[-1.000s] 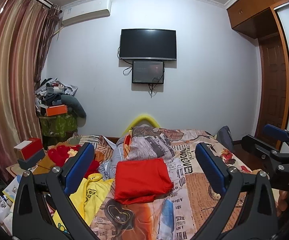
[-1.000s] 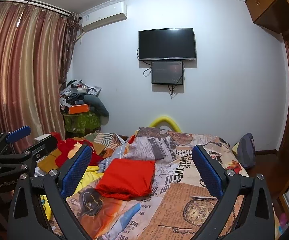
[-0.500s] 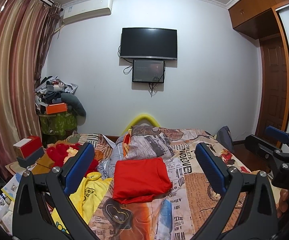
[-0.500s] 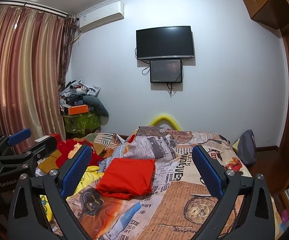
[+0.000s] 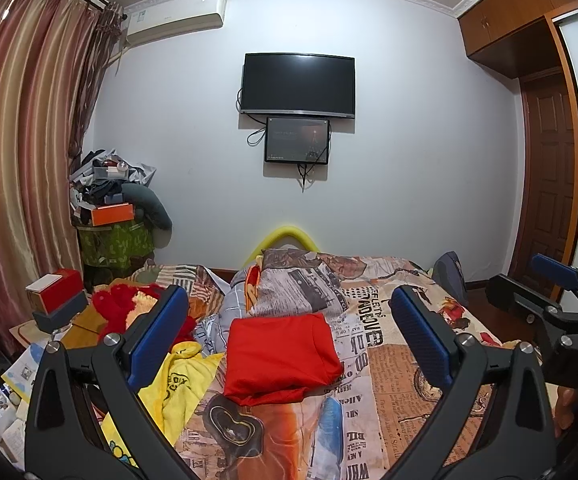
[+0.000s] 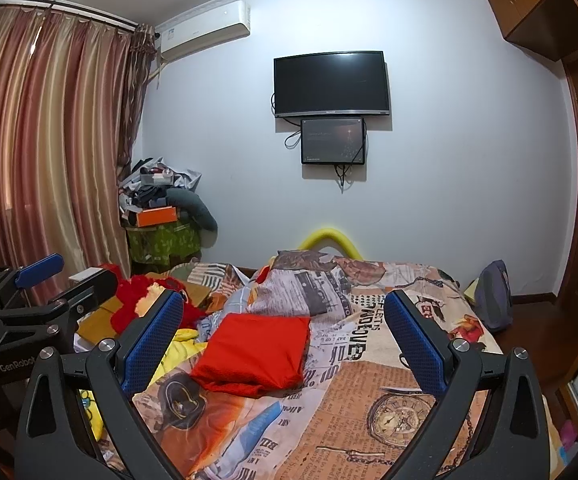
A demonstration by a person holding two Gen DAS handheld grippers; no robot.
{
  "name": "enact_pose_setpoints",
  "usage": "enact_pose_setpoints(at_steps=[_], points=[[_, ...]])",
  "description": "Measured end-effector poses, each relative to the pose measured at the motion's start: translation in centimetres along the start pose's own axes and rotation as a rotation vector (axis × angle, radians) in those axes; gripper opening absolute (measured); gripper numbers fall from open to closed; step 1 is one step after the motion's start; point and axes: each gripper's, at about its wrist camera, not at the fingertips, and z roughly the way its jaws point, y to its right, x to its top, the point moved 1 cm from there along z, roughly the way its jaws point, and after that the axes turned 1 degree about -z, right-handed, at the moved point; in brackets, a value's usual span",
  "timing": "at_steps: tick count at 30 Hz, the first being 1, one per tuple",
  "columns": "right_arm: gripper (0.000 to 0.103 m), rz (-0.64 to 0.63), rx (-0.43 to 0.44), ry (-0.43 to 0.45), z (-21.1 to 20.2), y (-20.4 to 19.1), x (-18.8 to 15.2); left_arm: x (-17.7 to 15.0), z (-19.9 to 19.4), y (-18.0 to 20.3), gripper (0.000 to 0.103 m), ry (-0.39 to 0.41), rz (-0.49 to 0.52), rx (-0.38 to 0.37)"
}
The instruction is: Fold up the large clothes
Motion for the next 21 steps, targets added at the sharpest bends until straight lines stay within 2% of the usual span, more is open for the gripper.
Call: enact_pose_setpoints(at_steps=[11, 21], points=[[0.100, 0.001, 0.001, -0.005, 0.14, -0.19, 0.03, -0.13, 0.25, 0.07, 0.102, -0.021, -0.008, -0.034], [0.100, 0.020, -0.001, -0.006, 0.25, 0.21, -0.09, -0.07, 0.19, 0.17, 0.102, -0.019, -0.013, -0.035]])
